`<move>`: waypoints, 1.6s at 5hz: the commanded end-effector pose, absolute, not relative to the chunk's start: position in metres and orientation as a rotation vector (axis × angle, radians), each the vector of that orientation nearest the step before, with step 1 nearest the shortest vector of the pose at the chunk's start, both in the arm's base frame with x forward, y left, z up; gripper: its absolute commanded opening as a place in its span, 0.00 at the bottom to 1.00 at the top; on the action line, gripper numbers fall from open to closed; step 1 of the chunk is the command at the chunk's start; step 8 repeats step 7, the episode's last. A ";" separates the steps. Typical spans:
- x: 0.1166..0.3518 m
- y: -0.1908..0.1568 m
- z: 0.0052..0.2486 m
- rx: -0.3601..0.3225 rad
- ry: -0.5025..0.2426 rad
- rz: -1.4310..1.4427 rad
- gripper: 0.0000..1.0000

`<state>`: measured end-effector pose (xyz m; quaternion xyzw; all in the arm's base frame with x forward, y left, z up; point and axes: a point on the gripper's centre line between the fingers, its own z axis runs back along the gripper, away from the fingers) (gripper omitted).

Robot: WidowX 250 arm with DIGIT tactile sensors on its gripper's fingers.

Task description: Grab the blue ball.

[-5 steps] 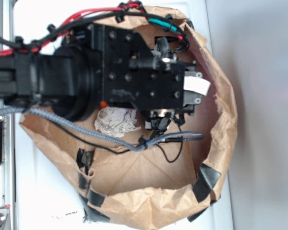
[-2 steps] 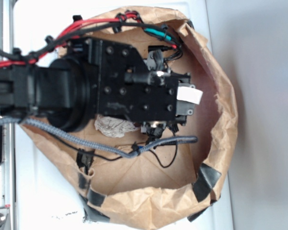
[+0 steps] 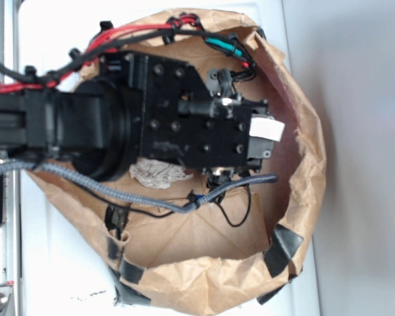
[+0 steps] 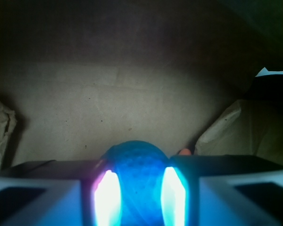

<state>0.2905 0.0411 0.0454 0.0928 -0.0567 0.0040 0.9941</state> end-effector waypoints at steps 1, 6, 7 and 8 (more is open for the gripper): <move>0.299 0.047 0.067 0.197 -0.188 0.030 0.00; 0.276 0.063 0.180 0.033 -0.299 0.178 0.00; 0.272 0.060 0.191 0.032 -0.313 0.188 0.00; 0.272 0.060 0.191 0.032 -0.313 0.188 0.00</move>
